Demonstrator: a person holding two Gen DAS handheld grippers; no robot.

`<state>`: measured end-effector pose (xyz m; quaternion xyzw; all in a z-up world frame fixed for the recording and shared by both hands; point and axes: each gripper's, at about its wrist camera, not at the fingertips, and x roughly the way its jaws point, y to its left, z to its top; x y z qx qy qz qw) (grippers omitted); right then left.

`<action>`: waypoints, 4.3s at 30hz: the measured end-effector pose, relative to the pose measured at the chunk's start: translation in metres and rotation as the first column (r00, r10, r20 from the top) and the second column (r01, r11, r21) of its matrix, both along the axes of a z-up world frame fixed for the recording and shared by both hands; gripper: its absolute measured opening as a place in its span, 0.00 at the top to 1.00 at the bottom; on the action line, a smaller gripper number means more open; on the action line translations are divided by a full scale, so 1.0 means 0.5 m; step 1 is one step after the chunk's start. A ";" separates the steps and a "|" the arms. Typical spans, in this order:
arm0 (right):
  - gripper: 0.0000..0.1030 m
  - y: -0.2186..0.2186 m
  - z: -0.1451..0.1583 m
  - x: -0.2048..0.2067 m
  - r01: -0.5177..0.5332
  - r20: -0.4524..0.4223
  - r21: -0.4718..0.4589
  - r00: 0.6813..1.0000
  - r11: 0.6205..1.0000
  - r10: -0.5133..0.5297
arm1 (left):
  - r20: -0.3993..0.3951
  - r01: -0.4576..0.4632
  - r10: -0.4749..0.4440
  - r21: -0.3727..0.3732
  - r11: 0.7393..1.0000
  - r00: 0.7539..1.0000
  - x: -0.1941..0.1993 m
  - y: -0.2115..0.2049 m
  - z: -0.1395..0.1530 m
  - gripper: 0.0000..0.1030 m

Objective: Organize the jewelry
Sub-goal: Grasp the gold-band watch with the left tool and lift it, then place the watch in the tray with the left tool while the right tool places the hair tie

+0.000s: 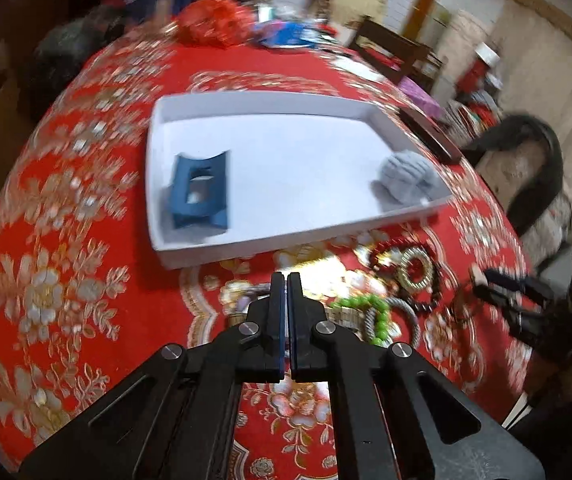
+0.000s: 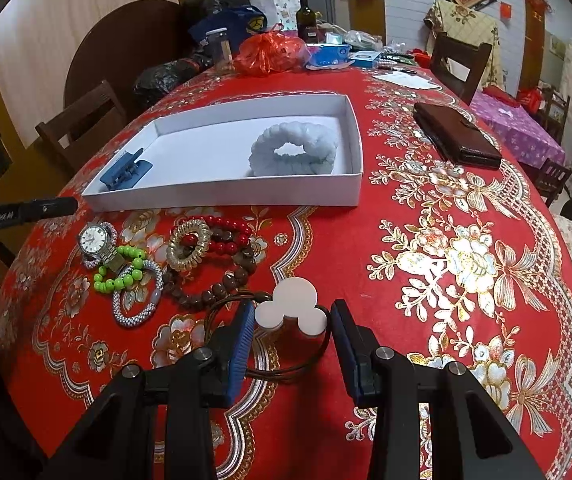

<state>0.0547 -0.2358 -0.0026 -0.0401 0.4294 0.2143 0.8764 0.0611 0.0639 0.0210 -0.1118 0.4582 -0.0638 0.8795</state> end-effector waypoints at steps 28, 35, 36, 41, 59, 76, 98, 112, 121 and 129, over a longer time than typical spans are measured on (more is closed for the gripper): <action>0.63 0.012 -0.004 0.000 -0.008 -0.004 -0.007 1.000 1.000 0.008 | -0.128 -0.015 0.003 -0.094 0.995 0.992 0.026 -0.026 -0.065 0.89; 0.63 -0.005 0.018 -0.004 0.006 0.021 0.033 1.000 0.999 -0.007 | -0.066 -0.012 0.005 -0.119 0.993 0.998 0.013 -0.021 -0.031 0.89; 0.63 -0.008 0.026 -0.007 0.010 0.032 0.041 0.999 0.999 -0.011 | -0.055 -0.014 0.007 -0.131 0.991 0.998 0.010 -0.018 -0.022 0.89; 0.63 -0.017 0.062 -0.018 0.016 0.089 0.089 0.996 0.996 -0.024 | 0.004 0.007 -0.006 -0.175 0.985 1.000 -0.005 -0.017 0.023 0.89; 0.63 0.032 0.132 -0.020 0.051 0.095 0.079 0.994 0.996 -0.058 | 0.123 0.047 -0.025 -0.178 0.983 0.992 -0.046 -0.018 0.119 0.89; 0.63 0.086 0.206 0.014 0.031 0.119 0.103 0.992 0.994 -0.044 | 0.182 0.056 -0.033 -0.123 0.991 0.983 -0.001 -0.032 0.217 0.89; 0.63 0.255 0.087 0.297 0.043 0.001 0.079 0.999 0.996 -0.044 | 0.145 -0.021 0.016 0.032 0.999 0.989 0.287 -0.007 0.116 0.89; 0.54 0.272 0.009 0.397 0.133 -0.071 0.067 0.989 0.989 -0.129 | 0.018 -0.175 0.174 0.078 0.981 0.985 0.320 0.128 -0.006 0.78; 0.54 0.232 0.078 0.349 0.131 0.004 0.114 0.991 0.985 -0.133 | 0.048 -0.200 0.198 0.040 0.979 0.979 0.292 0.124 0.027 0.62; 0.54 0.167 0.148 0.243 0.125 0.056 0.090 0.990 0.988 -0.130 | 0.118 -0.173 0.161 0.103 0.980 0.980 0.220 0.069 0.082 0.57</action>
